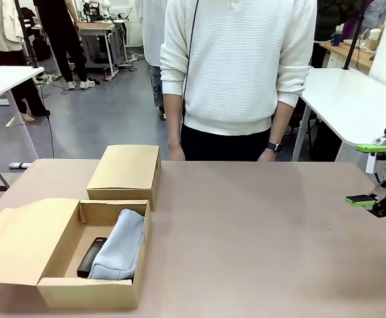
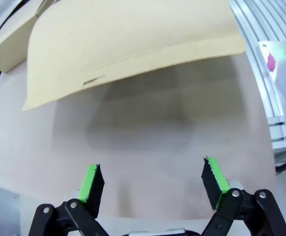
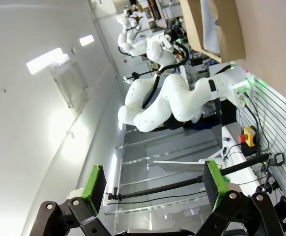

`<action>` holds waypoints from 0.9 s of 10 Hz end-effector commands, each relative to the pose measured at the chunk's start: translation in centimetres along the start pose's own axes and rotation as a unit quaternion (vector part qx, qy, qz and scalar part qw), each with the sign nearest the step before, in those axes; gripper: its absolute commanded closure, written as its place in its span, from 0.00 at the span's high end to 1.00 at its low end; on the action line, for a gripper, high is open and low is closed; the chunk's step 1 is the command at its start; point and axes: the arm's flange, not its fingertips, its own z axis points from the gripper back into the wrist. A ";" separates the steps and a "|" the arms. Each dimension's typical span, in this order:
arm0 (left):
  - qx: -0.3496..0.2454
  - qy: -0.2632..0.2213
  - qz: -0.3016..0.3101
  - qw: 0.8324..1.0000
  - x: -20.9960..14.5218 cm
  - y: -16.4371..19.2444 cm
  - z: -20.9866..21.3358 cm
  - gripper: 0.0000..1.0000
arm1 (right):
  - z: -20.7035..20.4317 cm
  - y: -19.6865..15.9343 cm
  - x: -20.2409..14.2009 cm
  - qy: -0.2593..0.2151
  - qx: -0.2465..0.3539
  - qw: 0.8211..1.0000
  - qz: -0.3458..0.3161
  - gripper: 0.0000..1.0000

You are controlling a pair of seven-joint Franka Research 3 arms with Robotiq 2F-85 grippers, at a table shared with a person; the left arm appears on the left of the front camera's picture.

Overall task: Place items inside the box.
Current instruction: Close the lid of the Mailer Box closest to the robot.

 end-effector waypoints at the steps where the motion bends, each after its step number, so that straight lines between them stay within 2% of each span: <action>1: -0.009 0.002 -0.002 1.000 -2.8 1.1 -0.2 1.00 | -0.1 0.6 -0.1 0.000 0.009 1.000 -0.007 1.00; 6: -0.026 -0.069 0.000 0.997 -2.3 2.4 -3.8 1.00 | -0.1 0.6 -0.1 0.000 0.009 1.000 -0.007 1.00; 9: -0.017 -0.140 -0.005 0.990 1.3 4.0 -6.5 1.00 | -0.1 0.6 -0.1 0.000 0.009 1.000 -0.007 1.00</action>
